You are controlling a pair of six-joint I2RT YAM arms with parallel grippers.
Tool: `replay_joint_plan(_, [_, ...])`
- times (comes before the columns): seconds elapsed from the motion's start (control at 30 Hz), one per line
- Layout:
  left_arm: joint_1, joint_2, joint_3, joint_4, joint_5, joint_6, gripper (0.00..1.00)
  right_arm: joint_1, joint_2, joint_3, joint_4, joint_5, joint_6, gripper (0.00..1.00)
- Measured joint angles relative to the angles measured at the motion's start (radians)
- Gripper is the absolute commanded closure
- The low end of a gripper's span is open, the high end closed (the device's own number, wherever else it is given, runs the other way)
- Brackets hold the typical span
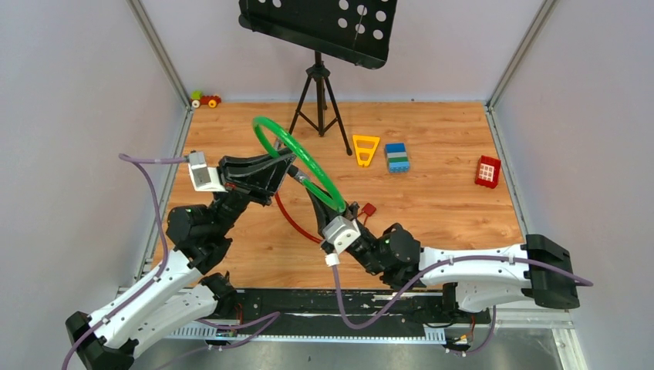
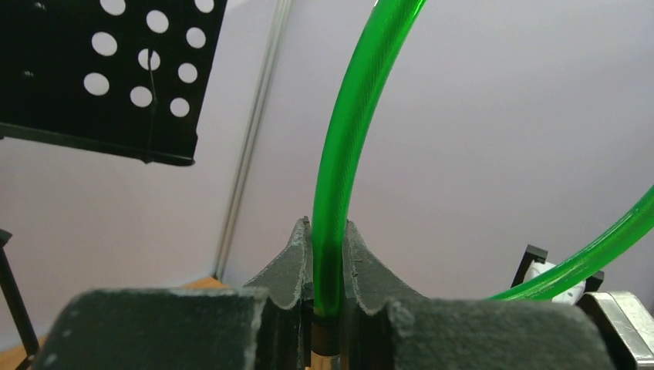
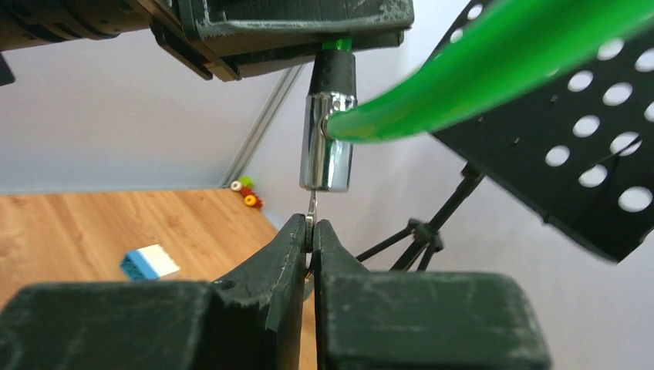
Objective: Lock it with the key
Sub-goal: Lock the lock, then place the key at the center of the board, then place the lock at the center of the board.
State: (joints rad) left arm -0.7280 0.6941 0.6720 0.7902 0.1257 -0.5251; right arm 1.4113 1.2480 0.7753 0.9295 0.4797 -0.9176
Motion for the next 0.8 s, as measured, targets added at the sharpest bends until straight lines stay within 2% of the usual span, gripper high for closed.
replay_joint_plan(0.23, [0.0,-0.006,-0.007,-0.011,-0.019,0.011,1.0,-0.002,-0.05,-0.19,0.008,0.046,0.206,1.0])
replay_joint_plan(0.5, [0.002,-0.029,-0.007,0.017,-0.049,0.023,1.0,-0.006,-0.03,-0.296,-0.025,0.121,0.392,1.0])
replay_joint_plan(0.63, [0.002,-0.042,-0.005,-0.062,-0.079,0.042,1.0,-0.04,-0.103,-0.293,-0.186,0.15,0.569,1.0])
replay_joint_plan(0.8, [0.002,-0.04,0.01,-0.249,-0.163,0.057,1.0,-0.259,-0.193,-0.211,-0.568,0.103,0.942,1.0])
